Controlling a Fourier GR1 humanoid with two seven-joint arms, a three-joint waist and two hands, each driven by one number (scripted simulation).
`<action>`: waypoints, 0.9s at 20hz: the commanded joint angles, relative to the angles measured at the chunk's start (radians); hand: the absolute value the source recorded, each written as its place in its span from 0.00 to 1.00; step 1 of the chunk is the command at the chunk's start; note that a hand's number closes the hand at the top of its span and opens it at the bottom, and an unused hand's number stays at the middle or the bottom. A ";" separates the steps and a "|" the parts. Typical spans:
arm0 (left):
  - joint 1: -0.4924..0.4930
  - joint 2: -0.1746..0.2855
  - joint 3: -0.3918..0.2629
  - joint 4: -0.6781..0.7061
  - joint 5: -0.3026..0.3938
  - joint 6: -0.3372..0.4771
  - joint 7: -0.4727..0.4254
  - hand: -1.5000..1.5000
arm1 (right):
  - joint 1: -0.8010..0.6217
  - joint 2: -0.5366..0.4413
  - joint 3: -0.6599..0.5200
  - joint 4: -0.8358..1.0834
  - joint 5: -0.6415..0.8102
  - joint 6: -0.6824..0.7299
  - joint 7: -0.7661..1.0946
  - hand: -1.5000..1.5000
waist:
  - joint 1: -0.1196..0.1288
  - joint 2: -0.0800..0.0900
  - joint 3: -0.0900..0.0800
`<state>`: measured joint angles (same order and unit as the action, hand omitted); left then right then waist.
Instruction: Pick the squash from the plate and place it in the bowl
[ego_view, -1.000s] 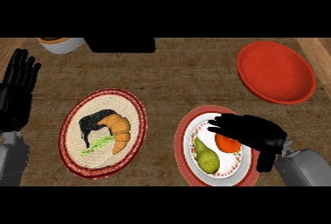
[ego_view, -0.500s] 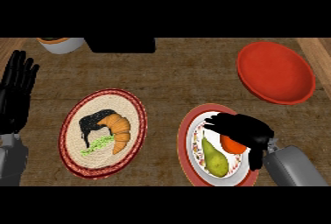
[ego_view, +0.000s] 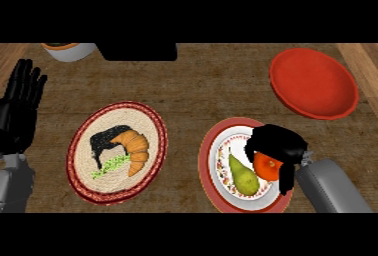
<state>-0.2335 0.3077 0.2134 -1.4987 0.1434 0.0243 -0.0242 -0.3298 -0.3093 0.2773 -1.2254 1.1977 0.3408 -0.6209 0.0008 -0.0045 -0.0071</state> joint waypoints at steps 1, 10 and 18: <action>-0.004 -0.007 -0.001 -0.042 0.002 0.012 0.055 0.50 | 0.032 0.064 0.010 -0.016 0.015 -0.060 0.014 1.00 | 0.001 0.004 0.007; 0.004 0.016 0.042 -0.028 0.020 -0.002 0.000 0.50 | -0.016 -0.478 -0.481 0.325 -0.115 -0.057 -0.078 1.00 | -0.031 0.041 0.019; -0.034 -0.001 0.011 -0.037 0.021 -0.006 0.015 0.50 | -0.100 -0.688 -0.679 0.575 -0.185 -0.144 -0.148 1.00 | 0.034 0.048 0.025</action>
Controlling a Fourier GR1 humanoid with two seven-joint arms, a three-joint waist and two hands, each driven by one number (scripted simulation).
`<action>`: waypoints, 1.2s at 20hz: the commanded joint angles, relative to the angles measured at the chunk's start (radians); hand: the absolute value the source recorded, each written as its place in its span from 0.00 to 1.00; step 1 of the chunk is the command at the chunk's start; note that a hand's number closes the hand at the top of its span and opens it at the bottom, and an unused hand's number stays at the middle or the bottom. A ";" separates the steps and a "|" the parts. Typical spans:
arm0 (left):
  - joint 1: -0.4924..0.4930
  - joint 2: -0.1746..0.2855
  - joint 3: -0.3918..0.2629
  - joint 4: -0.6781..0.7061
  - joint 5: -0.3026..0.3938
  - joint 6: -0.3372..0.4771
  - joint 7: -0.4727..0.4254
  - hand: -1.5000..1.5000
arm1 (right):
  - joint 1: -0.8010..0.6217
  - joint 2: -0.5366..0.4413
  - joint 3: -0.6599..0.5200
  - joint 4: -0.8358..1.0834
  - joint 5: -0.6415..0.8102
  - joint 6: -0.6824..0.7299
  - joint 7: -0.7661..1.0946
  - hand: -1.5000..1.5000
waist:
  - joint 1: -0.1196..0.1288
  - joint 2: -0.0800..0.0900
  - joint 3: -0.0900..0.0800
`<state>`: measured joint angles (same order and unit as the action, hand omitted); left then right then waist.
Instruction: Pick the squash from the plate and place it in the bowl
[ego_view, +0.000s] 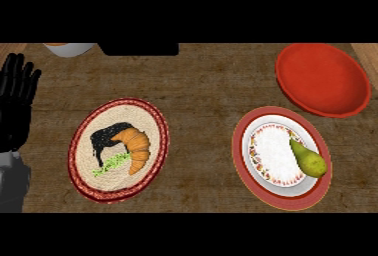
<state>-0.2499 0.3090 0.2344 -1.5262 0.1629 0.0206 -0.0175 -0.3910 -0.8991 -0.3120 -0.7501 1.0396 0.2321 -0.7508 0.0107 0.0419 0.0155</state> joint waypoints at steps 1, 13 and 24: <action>-0.004 0.011 0.000 -0.006 0.002 -0.014 -0.004 0.50 | -0.043 -0.117 -0.121 0.132 -0.049 -0.043 -0.034 1.00 | 0.028 -0.001 0.002; -0.028 -0.029 -0.051 0.029 -0.018 -0.012 -0.005 0.50 | -0.208 -0.271 -0.239 0.325 -0.211 0.064 -0.340 1.00 | 0.048 -0.012 -0.004; -0.061 -0.026 -0.061 0.040 -0.022 -0.012 0.021 0.50 | -0.392 -0.276 -0.173 0.409 -0.298 0.315 -0.307 1.00 | 0.077 -0.016 -0.010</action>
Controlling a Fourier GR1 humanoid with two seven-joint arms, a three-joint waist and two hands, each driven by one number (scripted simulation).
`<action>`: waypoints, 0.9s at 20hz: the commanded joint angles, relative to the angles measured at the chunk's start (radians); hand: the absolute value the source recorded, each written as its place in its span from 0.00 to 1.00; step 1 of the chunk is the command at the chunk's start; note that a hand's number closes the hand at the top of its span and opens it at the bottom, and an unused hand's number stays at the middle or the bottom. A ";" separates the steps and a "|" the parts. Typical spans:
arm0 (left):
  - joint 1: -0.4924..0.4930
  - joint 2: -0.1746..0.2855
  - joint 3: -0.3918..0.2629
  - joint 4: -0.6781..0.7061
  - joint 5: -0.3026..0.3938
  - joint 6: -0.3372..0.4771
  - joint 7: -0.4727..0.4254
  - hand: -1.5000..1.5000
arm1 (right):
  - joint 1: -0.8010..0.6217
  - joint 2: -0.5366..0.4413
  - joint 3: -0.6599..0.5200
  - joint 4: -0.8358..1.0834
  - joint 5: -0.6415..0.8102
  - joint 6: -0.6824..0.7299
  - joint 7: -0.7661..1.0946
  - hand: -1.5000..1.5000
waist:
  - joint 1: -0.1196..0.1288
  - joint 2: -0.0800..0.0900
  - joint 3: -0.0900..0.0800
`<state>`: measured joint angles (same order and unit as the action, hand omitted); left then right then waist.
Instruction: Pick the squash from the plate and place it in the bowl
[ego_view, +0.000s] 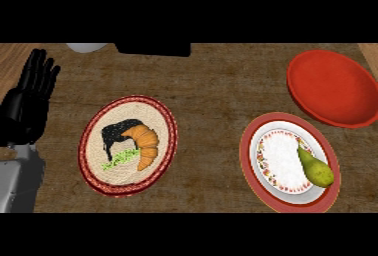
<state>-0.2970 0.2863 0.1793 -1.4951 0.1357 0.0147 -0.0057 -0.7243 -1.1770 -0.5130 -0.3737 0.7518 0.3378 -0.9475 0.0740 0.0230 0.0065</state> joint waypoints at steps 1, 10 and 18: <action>0.005 0.004 0.007 0.015 0.006 -0.008 -0.005 0.50 | -0.073 -0.013 0.035 0.032 -0.017 0.240 -0.125 1.00 | 0.005 -0.002 -0.003; -0.014 0.002 -0.004 0.000 -0.001 -0.001 0.022 0.50 | -0.229 0.112 0.200 0.021 0.031 0.250 -0.007 1.00 | 0.009 -0.005 -0.005; 0.012 -0.014 -0.008 -0.001 -0.015 0.007 -0.013 0.50 | -0.292 0.257 0.308 0.062 0.068 0.212 0.044 1.00 | -0.015 -0.006 -0.004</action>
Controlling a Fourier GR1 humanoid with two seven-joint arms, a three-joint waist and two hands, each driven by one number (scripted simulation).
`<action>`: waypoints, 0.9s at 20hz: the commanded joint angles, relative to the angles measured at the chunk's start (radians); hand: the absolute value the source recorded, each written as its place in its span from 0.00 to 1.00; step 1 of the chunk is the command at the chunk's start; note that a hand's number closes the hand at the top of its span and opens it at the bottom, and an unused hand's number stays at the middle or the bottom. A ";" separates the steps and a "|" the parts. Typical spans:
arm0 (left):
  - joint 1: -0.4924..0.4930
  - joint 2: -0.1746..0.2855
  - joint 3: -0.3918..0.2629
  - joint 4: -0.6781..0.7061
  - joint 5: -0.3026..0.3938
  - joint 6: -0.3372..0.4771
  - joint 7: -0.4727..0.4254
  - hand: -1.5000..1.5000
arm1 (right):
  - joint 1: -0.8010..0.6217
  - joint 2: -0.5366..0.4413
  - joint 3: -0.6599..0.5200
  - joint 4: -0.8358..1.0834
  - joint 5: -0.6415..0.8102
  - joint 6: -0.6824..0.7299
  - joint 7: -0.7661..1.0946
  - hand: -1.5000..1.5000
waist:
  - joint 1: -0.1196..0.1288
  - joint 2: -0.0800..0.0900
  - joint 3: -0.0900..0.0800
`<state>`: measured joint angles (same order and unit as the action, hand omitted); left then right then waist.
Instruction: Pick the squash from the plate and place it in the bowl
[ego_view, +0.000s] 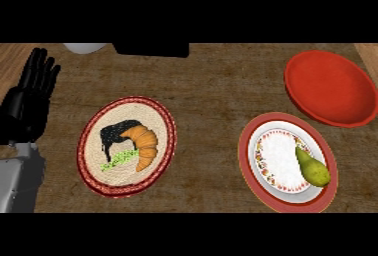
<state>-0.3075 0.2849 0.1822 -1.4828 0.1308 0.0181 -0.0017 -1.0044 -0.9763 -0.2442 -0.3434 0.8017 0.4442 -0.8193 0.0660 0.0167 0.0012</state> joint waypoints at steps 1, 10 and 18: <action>0.003 0.027 0.034 0.015 0.020 -0.018 -0.007 0.50 | 0.006 0.071 0.047 0.031 0.013 0.111 -0.109 1.00 | -0.021 -0.003 0.000; 0.025 0.012 0.014 -0.038 -0.002 0.003 0.028 0.50 | -0.012 0.259 0.112 0.090 0.094 -0.193 0.065 1.00 | -0.021 -0.001 0.001; 0.030 0.003 0.029 0.012 0.004 -0.012 -0.036 0.50 | -0.018 0.318 -0.006 0.230 -0.012 -0.123 0.152 0.00 | -0.013 0.008 0.002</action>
<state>-0.2781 0.2893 0.2023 -1.5017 0.1357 0.0091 -0.0134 -1.0091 -0.6890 -0.2093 -0.1563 0.8293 0.2829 -0.6875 0.0522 0.0216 0.0030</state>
